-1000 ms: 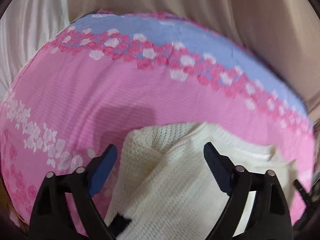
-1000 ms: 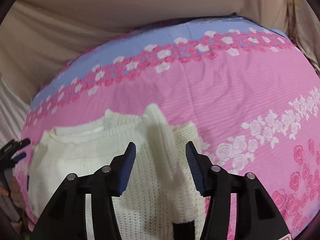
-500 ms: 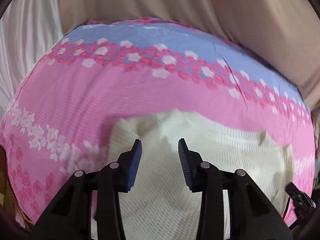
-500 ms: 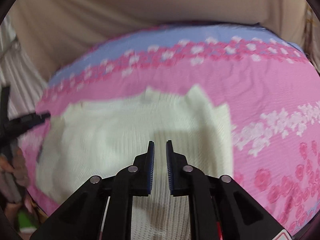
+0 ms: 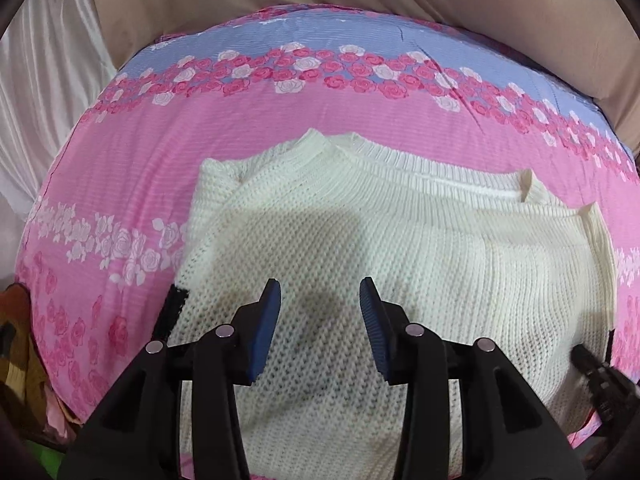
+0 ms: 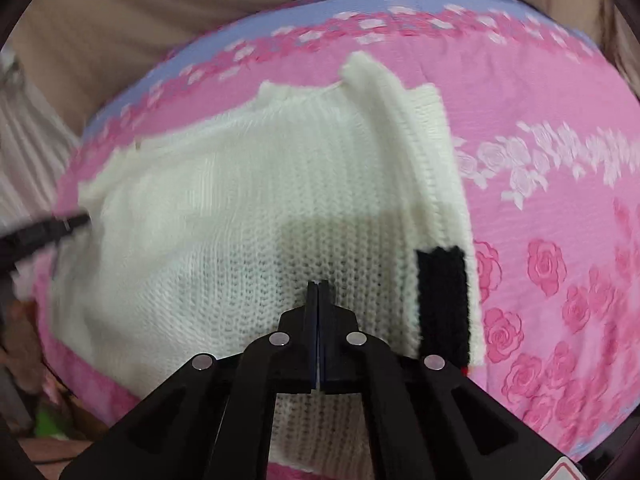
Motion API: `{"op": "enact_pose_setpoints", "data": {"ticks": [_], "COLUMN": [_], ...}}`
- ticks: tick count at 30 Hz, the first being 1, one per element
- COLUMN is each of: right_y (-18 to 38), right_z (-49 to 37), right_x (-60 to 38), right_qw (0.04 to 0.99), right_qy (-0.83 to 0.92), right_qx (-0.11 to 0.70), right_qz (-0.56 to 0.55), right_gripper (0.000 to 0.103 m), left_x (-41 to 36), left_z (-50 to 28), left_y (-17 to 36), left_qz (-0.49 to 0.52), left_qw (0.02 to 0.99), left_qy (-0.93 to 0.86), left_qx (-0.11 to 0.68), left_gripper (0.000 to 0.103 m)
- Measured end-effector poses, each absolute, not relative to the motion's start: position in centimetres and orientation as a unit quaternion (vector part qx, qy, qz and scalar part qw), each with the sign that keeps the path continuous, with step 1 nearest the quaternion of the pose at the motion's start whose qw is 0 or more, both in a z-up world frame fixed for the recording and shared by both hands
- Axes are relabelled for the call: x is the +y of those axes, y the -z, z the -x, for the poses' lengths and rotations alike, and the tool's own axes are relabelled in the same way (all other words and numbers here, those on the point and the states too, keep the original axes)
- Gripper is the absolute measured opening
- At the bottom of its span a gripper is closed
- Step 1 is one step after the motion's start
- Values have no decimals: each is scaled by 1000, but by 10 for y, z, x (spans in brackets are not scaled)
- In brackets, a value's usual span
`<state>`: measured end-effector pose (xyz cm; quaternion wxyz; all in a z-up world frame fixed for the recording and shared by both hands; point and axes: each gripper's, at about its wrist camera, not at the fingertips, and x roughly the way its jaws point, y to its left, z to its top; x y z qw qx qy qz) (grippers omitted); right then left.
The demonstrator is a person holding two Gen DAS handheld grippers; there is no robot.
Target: Fold small clothes
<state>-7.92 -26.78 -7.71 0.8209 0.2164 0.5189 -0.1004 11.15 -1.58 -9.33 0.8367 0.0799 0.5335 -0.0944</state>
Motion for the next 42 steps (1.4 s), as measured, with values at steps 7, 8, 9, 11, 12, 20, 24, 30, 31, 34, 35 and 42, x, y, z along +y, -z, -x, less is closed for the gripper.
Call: {"op": "enact_pose_setpoints", "data": {"ticks": [7, 8, 9, 11, 12, 20, 24, 30, 31, 34, 35, 42], "right_y": [93, 88, 78, 56, 48, 100, 65, 99, 98, 78, 68, 57], "right_z": [75, 75, 73, 71, 69, 3, -9, -51, -53, -57, -52, -2], "right_x": [-262, -261, -257, -243, -234, -166, -157, -108, -107, -106, -106, -99], "right_qw": [824, 822, 825, 840, 845, 819, 833, 828, 830, 828, 831, 819], "right_qy": [103, 105, 99, 69, 49, -31, -37, -64, -61, -60, -67, -97], "right_qx": [525, 527, 523, 505, 499, 558, 532, 550, 548, 547, 539, 549], "right_qz": [-188, -189, -190, -188, -186, -128, -149, -88, -83, -113, -124, -137], "right_gripper": [1, 3, 7, 7, 7, 0, 8, 5, 5, 10, 10, 10], "left_x": [-11, -8, -4, 9, 16, 47, 58, 92, 102, 124, 132, 135], "left_z": [-107, -107, -107, -106, -106, -111, -108, -113, -115, -118, -119, -125], "left_y": [103, 105, 105, 106, 106, 117, 105, 109, 108, 104, 104, 138], "left_qz": [-83, -80, -75, -56, -49, -37, -11, 28, 45, 89, 109, 185], "left_qw": [832, 830, 828, 828, 829, 835, 839, 831, 829, 823, 820, 773], "left_qy": [84, 82, 81, 72, 66, 45, 59, 41, 40, 49, 54, 90], "left_qx": [543, 546, 550, 553, 553, 548, 541, 554, 556, 558, 559, 600], "left_gripper": [40, 40, 41, 47, 47, 47, 47, 48, 48, 54, 58, 60]}}
